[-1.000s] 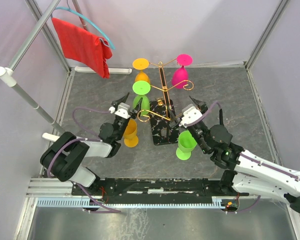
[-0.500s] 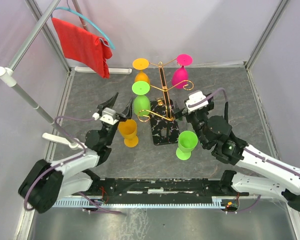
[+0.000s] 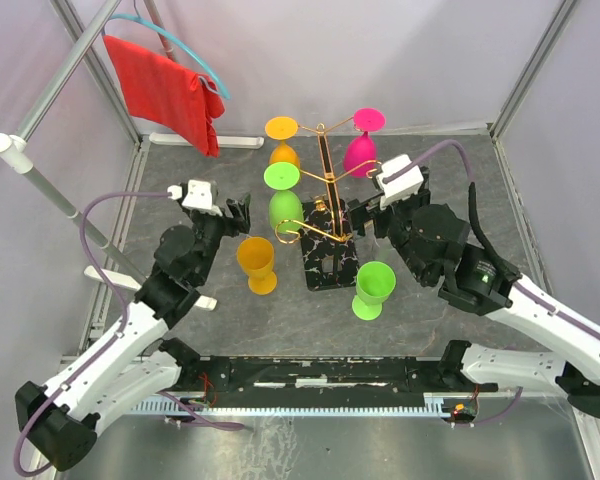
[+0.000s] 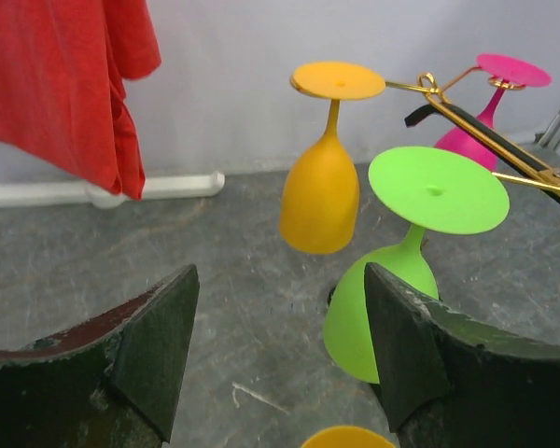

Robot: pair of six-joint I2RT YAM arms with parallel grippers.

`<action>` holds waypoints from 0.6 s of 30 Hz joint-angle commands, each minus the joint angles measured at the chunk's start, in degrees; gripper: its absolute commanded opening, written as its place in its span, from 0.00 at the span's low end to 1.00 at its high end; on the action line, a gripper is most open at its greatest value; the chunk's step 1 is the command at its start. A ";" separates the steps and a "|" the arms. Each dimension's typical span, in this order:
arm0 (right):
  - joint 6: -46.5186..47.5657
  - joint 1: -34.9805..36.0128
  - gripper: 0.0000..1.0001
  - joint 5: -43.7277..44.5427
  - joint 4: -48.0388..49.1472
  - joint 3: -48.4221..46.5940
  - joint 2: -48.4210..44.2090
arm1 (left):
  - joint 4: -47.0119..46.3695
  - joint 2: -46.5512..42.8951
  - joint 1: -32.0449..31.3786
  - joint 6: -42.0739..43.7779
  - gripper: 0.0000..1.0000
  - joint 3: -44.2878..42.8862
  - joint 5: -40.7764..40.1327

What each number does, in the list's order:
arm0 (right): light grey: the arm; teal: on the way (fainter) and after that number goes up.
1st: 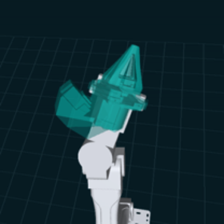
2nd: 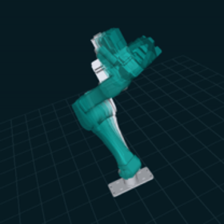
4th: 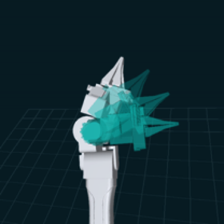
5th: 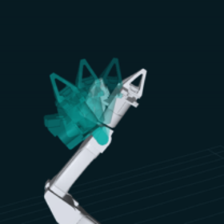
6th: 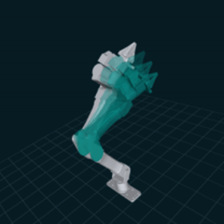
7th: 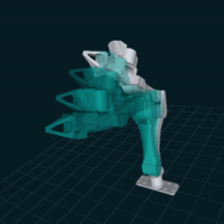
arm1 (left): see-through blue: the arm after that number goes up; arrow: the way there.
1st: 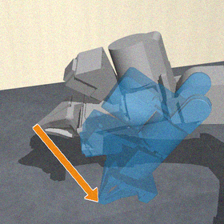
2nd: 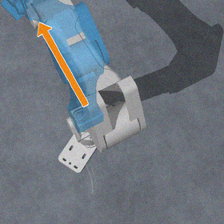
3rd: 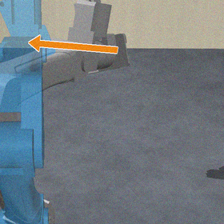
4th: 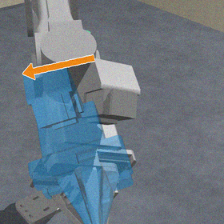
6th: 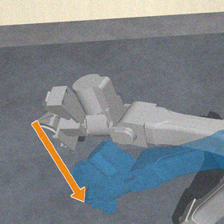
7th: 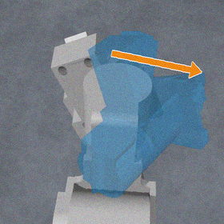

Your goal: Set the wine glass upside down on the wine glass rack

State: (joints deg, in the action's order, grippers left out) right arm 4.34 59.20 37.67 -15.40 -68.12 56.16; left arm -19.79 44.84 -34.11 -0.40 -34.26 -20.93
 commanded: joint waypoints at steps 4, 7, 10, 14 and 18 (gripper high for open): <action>-5.97 -0.07 1.00 0.13 -13.57 -7.38 0.99 | 42.08 3.45 0.18 -12.53 0.78 -17.18 -2.30; -7.63 -0.12 1.00 0.77 -17.71 -9.43 0.90 | 50.93 5.06 0.18 -14.69 0.78 -21.01 -0.45; -9.12 -0.08 1.00 0.99 -19.98 -10.11 0.19 | 56.74 6.38 0.17 -16.25 0.78 -22.53 1.15; -10.06 -0.08 1.00 0.51 -21.28 -9.91 -0.58 | 59.08 8.35 0.18 -17.23 0.77 -22.39 6.33; -10.08 -0.12 1.00 0.59 -22.44 -9.83 -1.53 | 61.37 12.36 0.18 -17.24 0.72 -22.72 9.99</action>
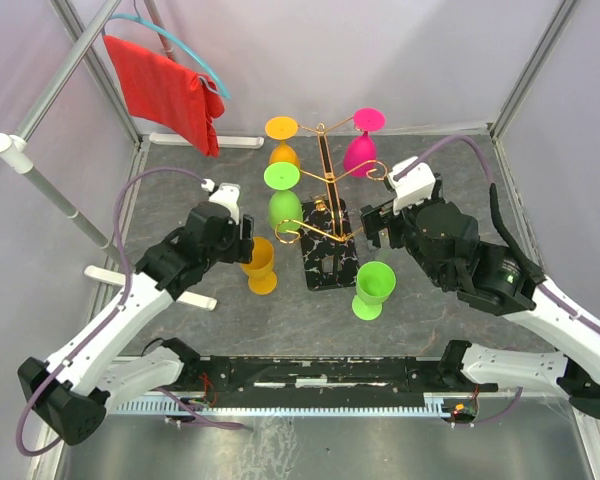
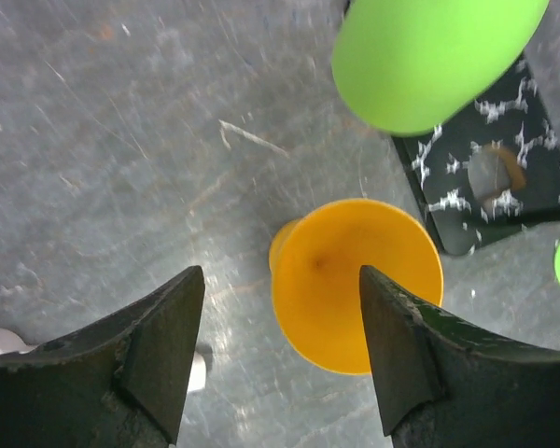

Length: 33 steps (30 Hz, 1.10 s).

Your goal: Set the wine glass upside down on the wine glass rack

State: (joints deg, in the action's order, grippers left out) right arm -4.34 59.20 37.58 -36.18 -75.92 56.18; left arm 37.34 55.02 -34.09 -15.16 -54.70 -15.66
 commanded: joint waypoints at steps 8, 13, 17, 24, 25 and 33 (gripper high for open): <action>-0.99 -0.06 1.00 1.94 -1.46 -0.46 -4.43 | 2.52 4.52 0.15 -3.60 0.59 0.47 3.16; -0.27 -0.04 1.00 2.98 -1.58 0.01 -4.89 | 2.28 6.38 0.16 -2.86 0.35 1.01 3.96; -0.05 -0.01 1.00 4.43 -3.37 -1.32 -4.50 | 2.65 7.80 0.11 -1.69 0.19 0.93 3.90; -0.52 -0.12 1.00 3.93 -3.05 -1.53 -3.79 | 4.82 4.60 0.16 -0.52 0.03 -3.27 -1.47; -0.62 -0.04 1.00 3.78 -3.04 -1.51 -3.41 | 5.78 3.73 0.14 -0.37 0.03 -4.35 -2.80; -4.23 -0.07 1.00 -0.84 2.33 -0.56 -1.96 | 13.19 -4.69 0.16 1.57 0.03 -21.45 -15.55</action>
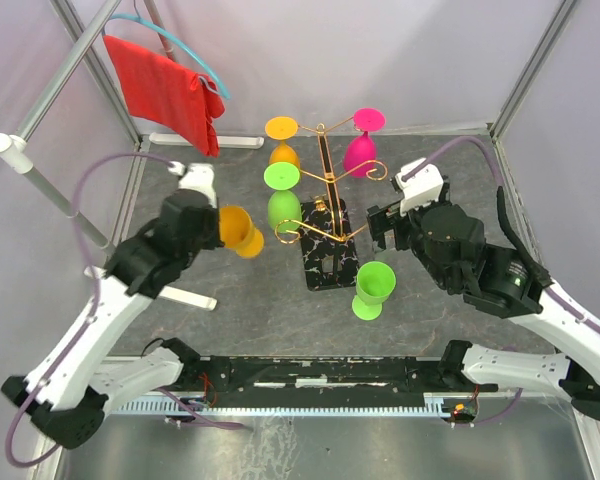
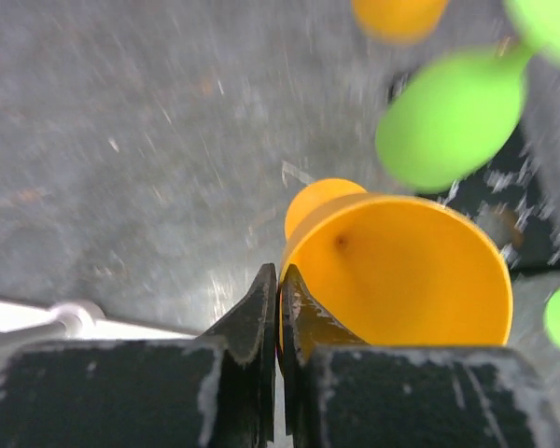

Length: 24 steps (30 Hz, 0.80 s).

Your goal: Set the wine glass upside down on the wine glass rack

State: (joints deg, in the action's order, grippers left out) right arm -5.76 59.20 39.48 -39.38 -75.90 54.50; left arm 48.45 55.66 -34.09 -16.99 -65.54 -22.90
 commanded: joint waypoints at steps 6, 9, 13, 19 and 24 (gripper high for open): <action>-6.70 -0.06 1.00 -7.39 11.79 0.09 0.71 | 0.32 -6.57 0.16 11.12 0.03 -22.01 -8.36; -8.32 -0.08 0.99 -11.01 15.19 -1.85 2.87 | -7.38 -6.22 0.14 14.98 0.03 -22.95 -2.68; -12.48 -0.04 0.99 -17.45 22.40 -4.51 5.90 | -21.74 -5.37 0.16 21.01 0.03 -22.58 5.71; -23.02 -0.07 0.98 -25.13 34.68 -5.06 9.69 | -61.59 -11.68 0.20 29.12 0.03 -4.00 17.24; -29.26 -0.02 0.98 -27.78 45.39 -3.54 10.16 | -82.26 -11.74 0.16 31.70 0.03 6.76 18.86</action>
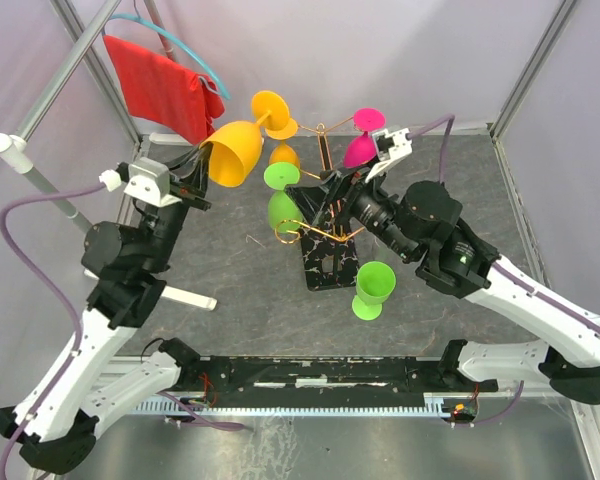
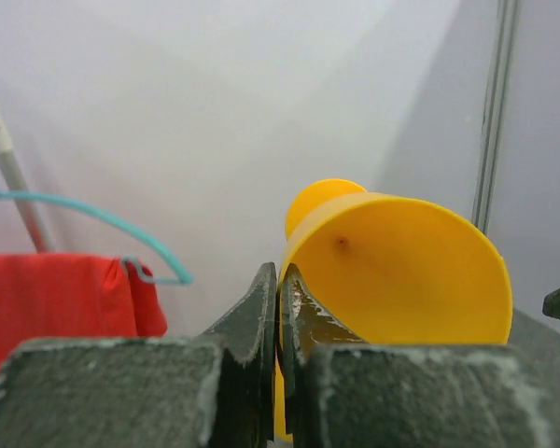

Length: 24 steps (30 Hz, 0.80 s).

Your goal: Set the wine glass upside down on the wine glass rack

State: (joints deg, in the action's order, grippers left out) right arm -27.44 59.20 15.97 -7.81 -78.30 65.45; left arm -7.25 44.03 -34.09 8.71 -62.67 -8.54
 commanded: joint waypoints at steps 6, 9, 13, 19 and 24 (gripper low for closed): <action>-13.55 -0.08 0.98 -3.40 23.84 1.57 -1.53 | -46.06 0.85 0.16 8.64 0.03 14.49 4.95; -16.09 -0.08 0.98 -3.33 27.22 1.55 -0.61 | -51.10 1.84 0.05 9.44 0.03 17.02 5.16; -17.61 -0.12 0.98 -1.79 29.91 0.87 0.64 | -56.85 2.54 0.07 9.72 0.03 19.82 4.68; -19.07 -0.42 0.97 -0.39 31.96 0.27 3.23 | -63.48 3.83 -0.08 9.98 0.03 22.84 5.22; -22.47 -2.25 0.96 -3.45 33.92 -1.73 7.60 | -67.48 4.95 -0.27 8.78 0.03 25.01 5.83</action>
State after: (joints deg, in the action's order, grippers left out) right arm -46.46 58.39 14.50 21.96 -77.06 70.15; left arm -66.72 48.42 -34.11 16.12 -38.81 -3.86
